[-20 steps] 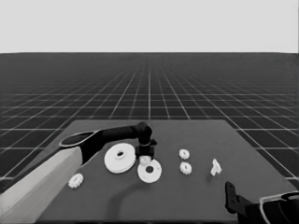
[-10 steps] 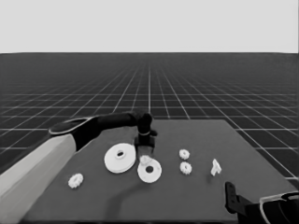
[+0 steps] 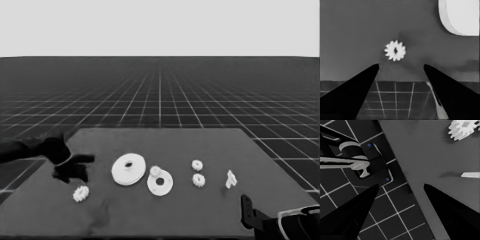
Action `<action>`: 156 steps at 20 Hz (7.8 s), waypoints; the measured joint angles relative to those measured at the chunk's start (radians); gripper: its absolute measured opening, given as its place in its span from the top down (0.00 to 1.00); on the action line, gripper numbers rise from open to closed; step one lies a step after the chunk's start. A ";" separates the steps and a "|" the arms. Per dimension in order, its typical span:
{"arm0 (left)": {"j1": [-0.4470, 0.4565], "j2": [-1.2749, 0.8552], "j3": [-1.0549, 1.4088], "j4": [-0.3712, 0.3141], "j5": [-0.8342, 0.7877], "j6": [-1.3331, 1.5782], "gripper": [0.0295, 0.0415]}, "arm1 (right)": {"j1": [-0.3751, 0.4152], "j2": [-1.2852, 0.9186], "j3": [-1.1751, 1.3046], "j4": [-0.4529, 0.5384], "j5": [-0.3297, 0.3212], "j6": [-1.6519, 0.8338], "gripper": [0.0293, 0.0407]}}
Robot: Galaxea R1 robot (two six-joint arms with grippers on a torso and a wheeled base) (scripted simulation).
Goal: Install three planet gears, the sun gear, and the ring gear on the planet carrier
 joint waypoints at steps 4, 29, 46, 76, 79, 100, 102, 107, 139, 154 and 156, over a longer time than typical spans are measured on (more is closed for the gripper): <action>0.001 -0.024 -0.029 -0.008 -0.011 0.060 0.25 | 0.000 0.000 0.000 0.000 0.000 0.000 0.19; 0.018 -0.025 -0.035 0.005 -0.024 0.068 0.86 | 0.000 0.000 0.000 0.000 0.000 0.000 0.19; 0.108 0.892 -0.315 0.144 0.103 -0.563 0.86 | 0.000 0.000 0.000 0.000 0.000 0.000 0.19; -0.217 0.241 0.353 0.109 -0.461 0.381 0.05 | 0.000 0.000 0.000 0.000 0.000 0.000 0.19; -0.331 -0.199 0.642 0.142 -0.709 1.102 0.22 | 0.000 0.000 0.000 0.000 0.000 0.000 0.19; -0.360 -0.303 0.716 0.151 -0.772 1.286 0.25 | 0.226 1.013 -1.673 0.483 -0.157 0.420 0.19; -0.360 -0.303 0.716 0.151 -0.772 1.286 0.25 | 0.223 1.016 -1.681 0.482 -0.154 0.416 0.19; -0.360 -0.303 0.716 0.151 -0.772 1.286 0.25 | 0.223 1.017 -1.685 0.482 -0.153 0.414 0.83; -0.360 -0.303 0.716 0.151 -0.772 1.286 0.25 | 0.218 1.184 -1.271 0.381 -0.302 0.985 0.83; -0.360 -0.303 0.716 0.151 -0.772 1.286 0.25 | 0.208 1.186 -1.281 0.371 -0.297 0.980 0.19; -0.360 -0.303 0.716 0.151 -0.772 1.286 0.25 | 0.304 1.162 -1.199 0.461 -0.339 1.028 0.19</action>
